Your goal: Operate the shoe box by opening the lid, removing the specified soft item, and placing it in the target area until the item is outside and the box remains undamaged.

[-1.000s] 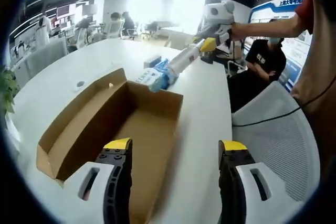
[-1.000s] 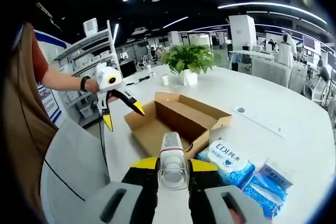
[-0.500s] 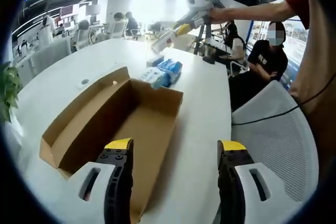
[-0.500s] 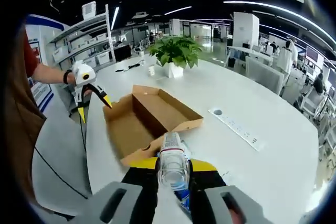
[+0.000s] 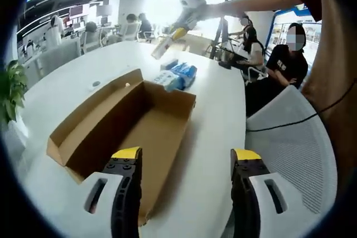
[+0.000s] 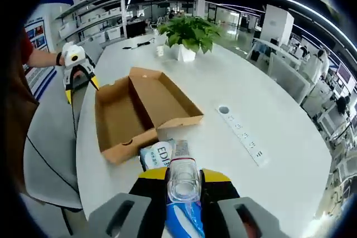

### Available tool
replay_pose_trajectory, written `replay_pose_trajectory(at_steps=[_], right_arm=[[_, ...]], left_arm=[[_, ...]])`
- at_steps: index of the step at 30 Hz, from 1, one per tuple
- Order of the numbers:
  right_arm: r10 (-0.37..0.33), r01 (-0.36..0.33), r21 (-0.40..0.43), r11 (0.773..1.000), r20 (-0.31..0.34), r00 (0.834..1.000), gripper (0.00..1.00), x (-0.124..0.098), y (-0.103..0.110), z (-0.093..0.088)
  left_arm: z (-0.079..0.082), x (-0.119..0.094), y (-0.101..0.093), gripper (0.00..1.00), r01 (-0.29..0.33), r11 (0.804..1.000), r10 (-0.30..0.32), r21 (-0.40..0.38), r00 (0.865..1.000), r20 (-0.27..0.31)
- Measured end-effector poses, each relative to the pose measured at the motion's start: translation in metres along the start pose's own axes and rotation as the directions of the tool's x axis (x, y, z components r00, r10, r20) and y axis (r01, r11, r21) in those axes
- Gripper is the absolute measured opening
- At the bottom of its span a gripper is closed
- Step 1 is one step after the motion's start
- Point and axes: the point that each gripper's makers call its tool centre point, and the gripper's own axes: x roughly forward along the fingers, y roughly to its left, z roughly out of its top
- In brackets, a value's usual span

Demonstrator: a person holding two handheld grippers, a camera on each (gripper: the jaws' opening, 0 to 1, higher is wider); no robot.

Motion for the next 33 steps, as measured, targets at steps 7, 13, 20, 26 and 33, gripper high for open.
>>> replay_pose_trajectory(at_steps=[7,13,20,26,33], right_arm=[[0.018,-0.026,-0.086,0.996,-0.098,0.995,0.17,0.019,-0.011,-0.005],[0.025,-0.05,-0.144,0.988,-0.174,0.984,0.17,0.032,-0.02,-0.012],[0.033,-0.106,-0.224,0.969,-0.307,0.951,0.17,0.044,-0.027,-0.037],[0.033,-0.133,-0.264,0.955,-0.352,0.935,0.17,0.057,-0.029,-0.046],[0.02,-0.17,-0.328,0.929,-0.414,0.91,0.17,0.071,-0.034,-0.052]], left_arm=[[-0.003,-0.002,-0.002,0.64,-0.005,1.0,0.005,0.002,1.0,-0.004],[-0.006,-0.004,-0.004,0.64,-0.006,1.0,0.006,0.005,1.0,-0.009],[-0.007,-0.007,-0.005,0.64,-0.01,1.0,0.01,0.005,1.0,-0.011],[-0.007,-0.007,-0.006,0.64,-0.009,1.0,0.009,0.007,1.0,-0.014],[-0.01,-0.007,-0.006,0.63,-0.009,1.0,0.009,0.012,1.0,-0.028]])
